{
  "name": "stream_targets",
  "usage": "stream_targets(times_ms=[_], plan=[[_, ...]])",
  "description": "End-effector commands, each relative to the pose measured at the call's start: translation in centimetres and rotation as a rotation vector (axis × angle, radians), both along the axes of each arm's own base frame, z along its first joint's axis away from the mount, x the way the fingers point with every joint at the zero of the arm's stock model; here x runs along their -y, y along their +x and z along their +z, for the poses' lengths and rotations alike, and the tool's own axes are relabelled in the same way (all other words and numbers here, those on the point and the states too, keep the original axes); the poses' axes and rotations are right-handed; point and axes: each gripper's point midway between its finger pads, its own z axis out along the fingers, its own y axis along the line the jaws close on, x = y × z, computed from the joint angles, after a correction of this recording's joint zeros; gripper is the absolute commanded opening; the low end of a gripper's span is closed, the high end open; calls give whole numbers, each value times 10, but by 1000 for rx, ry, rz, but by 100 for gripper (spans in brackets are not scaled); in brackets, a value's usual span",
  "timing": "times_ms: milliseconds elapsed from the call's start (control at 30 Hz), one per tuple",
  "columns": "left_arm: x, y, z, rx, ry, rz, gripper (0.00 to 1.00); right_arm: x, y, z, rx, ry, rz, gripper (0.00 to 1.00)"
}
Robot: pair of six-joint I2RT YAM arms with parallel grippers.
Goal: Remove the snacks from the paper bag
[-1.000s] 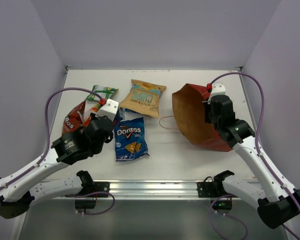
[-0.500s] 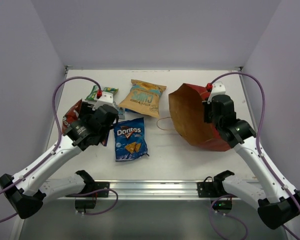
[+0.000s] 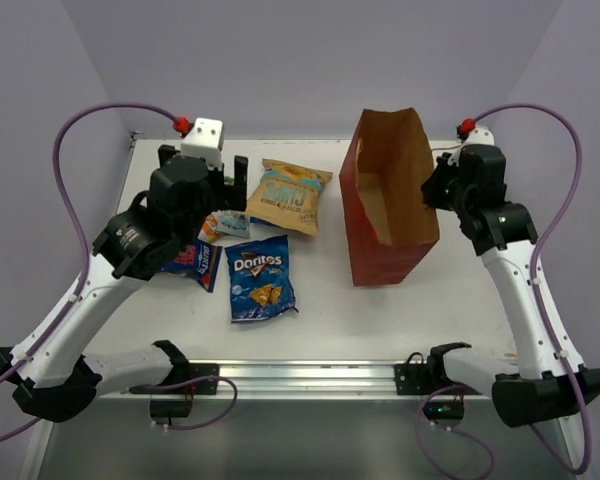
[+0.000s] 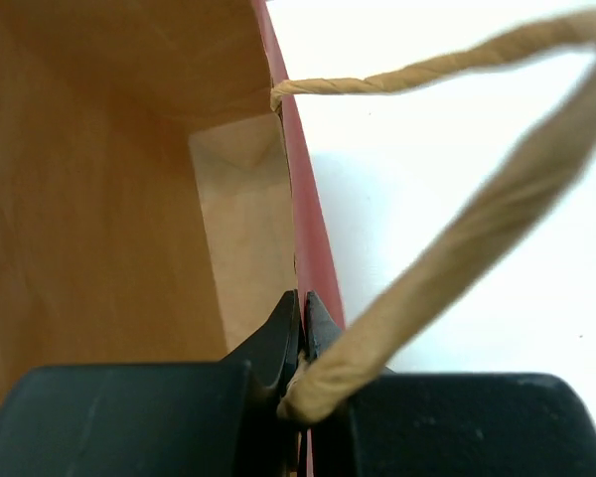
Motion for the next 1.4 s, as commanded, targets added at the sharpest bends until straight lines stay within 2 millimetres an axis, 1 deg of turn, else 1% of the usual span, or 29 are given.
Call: stream_targets(times_ms=[0, 33, 67, 167, 200, 367, 467, 500, 533, 600, 633, 667, 700, 733, 767, 800, 867, 900, 933, 967, 1000, 1033, 1133, 1167, 1233, 1267, 1300, 1333, 1367], plan=[[27, 9, 61, 137, -123, -112, 100, 4, 16, 5, -40, 172, -50, 0], [27, 10, 71, 164, -140, -109, 100, 7, 19, 3, -56, 209, -46, 0], [20, 12, 89, 214, -148, -77, 100, 13, 34, -4, -68, 245, -67, 0], [16, 14, 95, 229, -139, -55, 100, 19, 43, -15, -84, 240, -79, 0], [9, 15, 98, 237, -125, -23, 100, 20, 48, -16, -75, 231, -76, 0], [-3, 20, 94, 237, -92, 43, 100, 20, 64, -49, -143, 203, -49, 0], [-7, 23, 92, 230, -84, 57, 100, 24, 63, -54, -150, 175, -56, 21], [-7, 25, 89, 223, -81, 58, 100, 27, 61, -53, -146, 158, -67, 39], [-7, 26, 89, 222, -81, 60, 100, 30, 59, -48, -136, 147, -75, 49], [-8, 25, 89, 219, -80, 59, 100, 35, 49, -35, -108, 116, -79, 62], [-8, 25, 90, 222, -83, 57, 100, 40, 46, -24, -83, 95, -98, 76], [-9, 24, 92, 225, -83, 59, 100, 43, 43, -15, -63, 82, -107, 82], [-10, 23, 96, 233, -89, 57, 100, 46, 33, 4, -20, 65, -105, 88], [-11, 22, 98, 237, -90, 59, 100, 50, 29, 13, 1, 50, -121, 99], [-12, 20, 101, 242, -91, 60, 100, 52, 21, 21, 8, 35, -123, 99], [-13, 20, 104, 245, -94, 60, 100, 54, 12, 44, 63, 30, -126, 99], [-15, 17, 107, 247, -94, 60, 100, 58, -3, 62, 98, 9, -138, 99], [-18, 13, 114, 262, -104, 60, 100, 58, -10, 76, 135, 5, -137, 99], [-22, 9, 121, 275, -111, 62, 100, 60, -25, 96, 195, -5, -132, 99], [-23, 9, 120, 273, -104, 62, 100, 60, -33, 104, 223, -9, -130, 99], [-28, 3, 127, 290, -111, 63, 100, 60, -43, 116, 264, -13, -127, 99], [-31, 0, 130, 295, -108, 64, 100, 61, -63, 134, 333, -17, -128, 99], [-47, -16, 142, 325, -100, 73, 100, 68, -94, 163, 476, -56, -144, 99], [-52, -20, 144, 333, -91, 74, 100, 70, -115, 180, 563, -77, -145, 99], [-64, -34, 151, 359, -98, 78, 100, 72, -134, 193, 631, -101, -149, 99], [-67, -38, 152, 365, -88, 73, 100, 73, -150, 202, 682, -122, -148, 99], [-76, -49, 157, 388, -103, 73, 100, 73, -156, 204, 702, -134, -144, 99], [-80, -54, 158, 400, -85, 68, 100, 72, -163, 206, 721, -145, -136, 99], [-83, -56, 155, 402, -64, 64, 100, 72, -176, 212, 765, -162, -131, 99]])
